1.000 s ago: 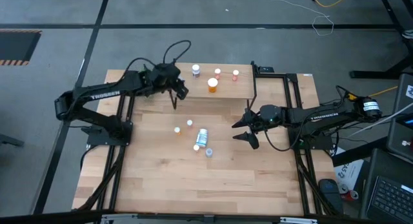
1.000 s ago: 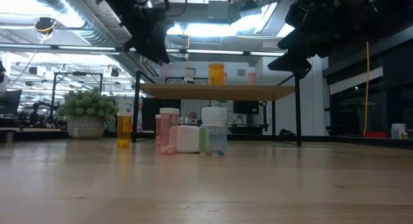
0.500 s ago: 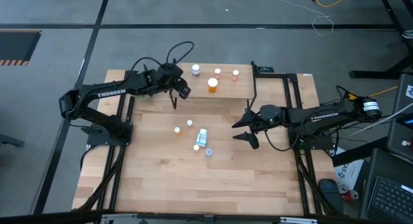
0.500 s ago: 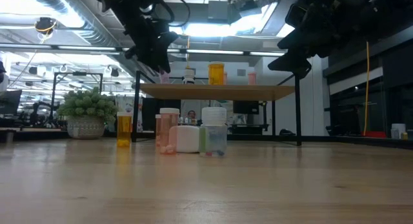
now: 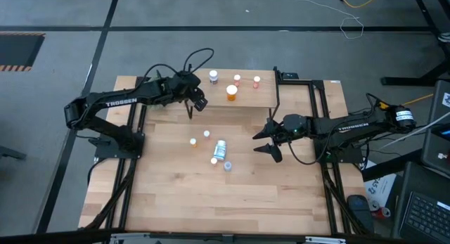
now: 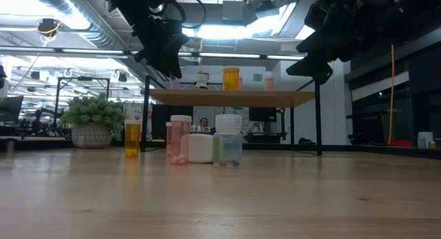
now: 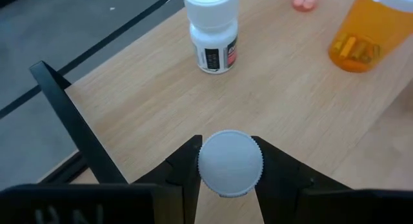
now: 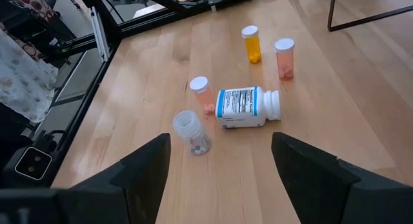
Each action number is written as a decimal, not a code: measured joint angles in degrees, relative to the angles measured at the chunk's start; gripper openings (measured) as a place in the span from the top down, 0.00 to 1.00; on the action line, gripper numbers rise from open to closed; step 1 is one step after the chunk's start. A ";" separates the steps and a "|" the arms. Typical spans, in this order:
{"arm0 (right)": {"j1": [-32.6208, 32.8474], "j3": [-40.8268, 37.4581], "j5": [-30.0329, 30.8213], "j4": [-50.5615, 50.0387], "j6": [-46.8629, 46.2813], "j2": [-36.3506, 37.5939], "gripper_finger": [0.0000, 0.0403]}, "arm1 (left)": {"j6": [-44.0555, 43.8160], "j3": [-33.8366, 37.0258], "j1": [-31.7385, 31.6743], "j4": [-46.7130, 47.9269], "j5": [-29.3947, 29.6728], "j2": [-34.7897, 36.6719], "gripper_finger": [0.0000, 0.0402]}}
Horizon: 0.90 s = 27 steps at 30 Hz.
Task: Pick and place medicine bottles onto shelf by color
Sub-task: Put the purple pill bottle on the shelf, then put the small orange pill bottle on the shelf
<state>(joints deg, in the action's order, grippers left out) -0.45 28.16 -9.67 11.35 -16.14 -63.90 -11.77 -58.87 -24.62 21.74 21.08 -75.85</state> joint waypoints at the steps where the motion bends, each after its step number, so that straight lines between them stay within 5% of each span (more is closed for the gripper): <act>1: 0.00 0.00 0.00 -0.02 0.02 0.00 0.32 | -0.02 0.00 0.00 0.02 0.01 0.00 0.72; 27: 0.01 -0.02 -0.91 -0.10 0.10 0.00 0.32 | -1.68 0.00 0.00 0.16 1.54 0.45 0.55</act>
<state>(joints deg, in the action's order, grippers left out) -0.44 28.14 -10.58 11.25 -16.05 -63.90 -13.45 -58.87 -24.62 21.89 22.62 -75.40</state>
